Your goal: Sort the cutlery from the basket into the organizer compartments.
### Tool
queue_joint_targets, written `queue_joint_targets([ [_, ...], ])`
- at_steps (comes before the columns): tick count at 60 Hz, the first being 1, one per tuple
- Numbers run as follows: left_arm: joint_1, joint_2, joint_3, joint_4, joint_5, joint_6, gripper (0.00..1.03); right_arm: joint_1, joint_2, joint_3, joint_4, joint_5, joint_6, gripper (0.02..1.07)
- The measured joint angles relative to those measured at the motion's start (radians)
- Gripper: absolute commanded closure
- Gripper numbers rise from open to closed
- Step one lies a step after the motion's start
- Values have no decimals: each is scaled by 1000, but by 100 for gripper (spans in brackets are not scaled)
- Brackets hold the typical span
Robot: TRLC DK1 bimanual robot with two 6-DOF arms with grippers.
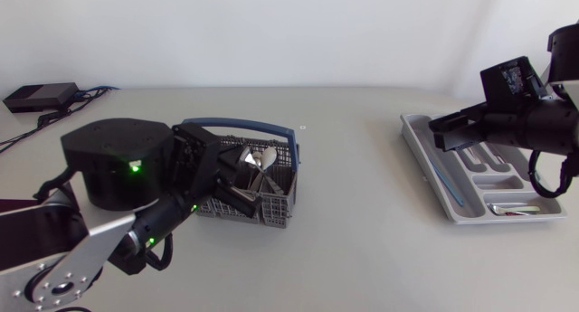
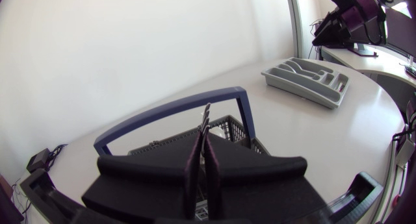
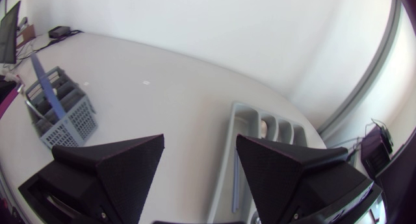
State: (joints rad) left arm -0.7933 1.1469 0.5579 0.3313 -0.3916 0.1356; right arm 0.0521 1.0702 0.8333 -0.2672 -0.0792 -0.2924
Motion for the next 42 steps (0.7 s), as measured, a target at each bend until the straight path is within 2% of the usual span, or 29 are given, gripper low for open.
queue_joint_targets([
  [10,2,-52,104,-118,2,-1,100,167,-107,-15,-34,-29,-24,27],
  [17,18,-99,201,-236,39,-7,100,305,-154,-15,-61,-29,-30,27],
  [28,76,-133,330,-418,186,-82,100,498,-159,-6,-86,-33,-31,27],
  [29,89,-134,346,-451,223,-100,100,530,-151,4,-93,-33,-31,28],
  [34,106,-134,356,-489,277,-121,100,593,-122,33,-97,-35,-30,28],
  [42,138,-134,357,-522,357,-153,100,661,-62,83,-96,-48,-29,36],
])
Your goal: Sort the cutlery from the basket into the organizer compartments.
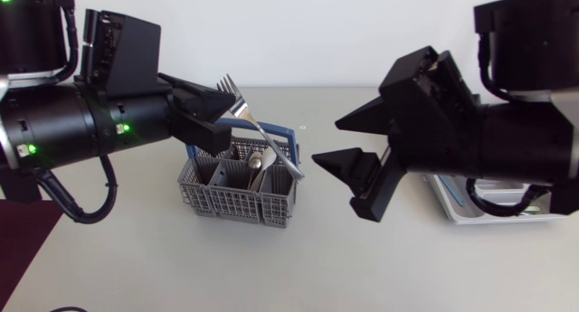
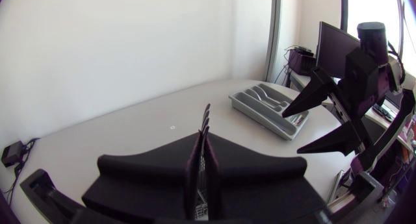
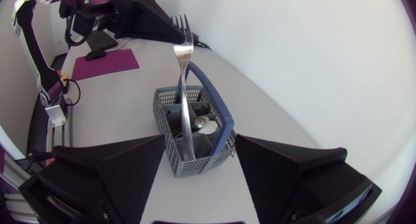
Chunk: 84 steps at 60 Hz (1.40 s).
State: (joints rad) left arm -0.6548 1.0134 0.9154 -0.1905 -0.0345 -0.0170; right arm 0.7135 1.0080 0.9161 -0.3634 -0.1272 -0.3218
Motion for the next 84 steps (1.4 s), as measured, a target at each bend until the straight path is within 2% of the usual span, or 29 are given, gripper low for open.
queue_joint_targets([
  [14,31,18,5,-19,44,-26,100,52,131,67,24,5,0,44],
  [27,51,54,27,-40,103,-56,100,108,222,117,58,59,0,45],
  [36,65,86,42,-45,114,-71,100,127,263,137,84,116,-1,48],
  [56,70,102,75,-56,135,-92,100,150,365,171,129,211,-23,70],
  [64,70,106,75,-61,135,-92,100,150,369,184,134,211,-23,72],
  [66,70,106,75,-62,135,-92,100,150,369,188,135,211,-23,79],
  [75,69,107,75,-64,135,-94,100,151,369,195,135,211,-24,100],
  [84,69,107,75,-64,135,-96,100,154,369,195,132,203,-27,102],
])
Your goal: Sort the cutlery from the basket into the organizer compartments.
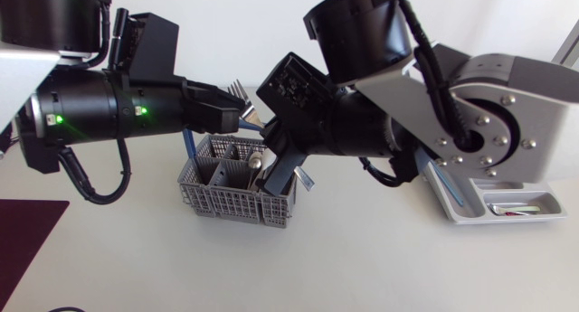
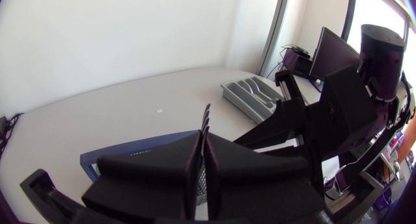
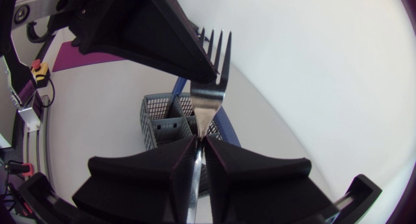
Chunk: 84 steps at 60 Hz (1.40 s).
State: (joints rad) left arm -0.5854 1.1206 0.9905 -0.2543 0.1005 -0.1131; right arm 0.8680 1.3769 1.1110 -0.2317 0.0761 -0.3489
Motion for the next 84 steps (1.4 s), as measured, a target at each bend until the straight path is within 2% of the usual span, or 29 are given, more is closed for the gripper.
queue_joint_targets([
  [1,0,0,0,-1,0,0,100,1,0,0,-1,0,1,101],
  [4,0,0,0,-3,0,-2,89,0,0,0,-2,0,1,102],
  [6,0,0,0,-7,1,-8,76,-1,0,0,-4,0,1,101],
  [8,0,0,3,-10,3,-11,70,-3,0,0,-8,-5,0,102],
  [13,7,5,31,-10,8,-17,47,1,0,0,-37,-30,0,101],
  [18,29,5,68,-8,8,-18,36,1,-1,0,-43,-46,0,102],
  [22,55,5,102,-8,8,-19,32,0,-6,-6,-47,-49,0,101],
  [40,213,4,201,-14,31,-13,30,-53,-135,-96,-97,-68,0,102],
  [51,227,6,166,-51,34,65,30,-199,-249,-125,-130,-97,0,101],
  [60,203,20,84,-74,30,123,30,-402,-307,-153,-139,-174,-19,102],
  [70,147,45,23,-93,-4,172,30,-732,-306,-166,-143,-299,-63,102],
  [75,130,61,12,-94,-12,191,30,-892,-275,-161,-140,-348,-93,102],
  [84,117,89,2,-93,-31,204,30,-1099,-138,-111,-125,-413,-126,102],
])
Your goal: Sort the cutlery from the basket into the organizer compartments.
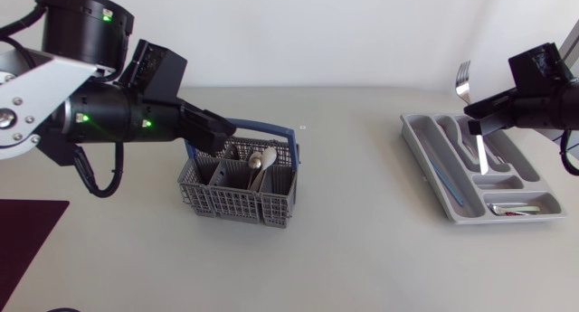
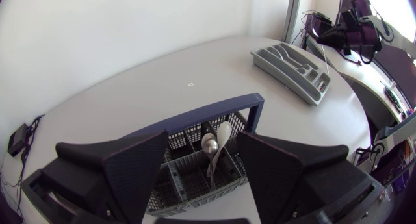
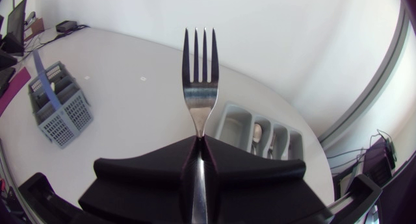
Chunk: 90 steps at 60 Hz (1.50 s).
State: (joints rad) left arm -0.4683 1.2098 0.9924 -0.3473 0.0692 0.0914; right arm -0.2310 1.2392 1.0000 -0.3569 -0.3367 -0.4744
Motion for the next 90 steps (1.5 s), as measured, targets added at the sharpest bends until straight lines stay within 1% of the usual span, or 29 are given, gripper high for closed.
queue_joint_targets([
  [4,-5,13,-1,0,0,2,30,-67,79,37,32,-4,-6,102],
  [12,-16,25,-11,0,-7,16,30,-155,239,135,93,-4,-6,102],
  [22,-23,29,-18,0,-11,23,30,-222,483,329,101,9,-5,102],
  [39,-24,29,-42,0,-16,26,30,-249,750,575,99,45,6,102],
  [49,-48,27,-46,0,-40,37,31,-255,882,690,89,47,27,102],
  [55,-63,26,-46,-3,-52,38,31,-256,935,724,74,53,42,102],
  [59,-69,25,-46,-5,-54,38,31,-254,964,735,66,77,53,102],
  [67,-72,25,-46,-11,-56,41,31,-253,1017,779,17,100,63,102],
  [75,-78,25,-46,-11,-60,41,30,-249,1059,813,12,126,71,101],
  [76,-78,25,-47,-11,-60,41,30,-249,1063,818,11,130,71,100],
  [78,-78,24,-48,-11,-60,41,30,-248,1072,830,2,134,74,95],
  [81,-78,23,-51,-11,-60,41,30,-248,1088,854,-16,140,75,90],
  [86,-78,21,-58,-10,-60,42,30,-243,1113,880,-29,154,79,85],
  [90,-78,21,-68,-10,-60,42,30,-241,1125,880,-39,161,83,80],
])
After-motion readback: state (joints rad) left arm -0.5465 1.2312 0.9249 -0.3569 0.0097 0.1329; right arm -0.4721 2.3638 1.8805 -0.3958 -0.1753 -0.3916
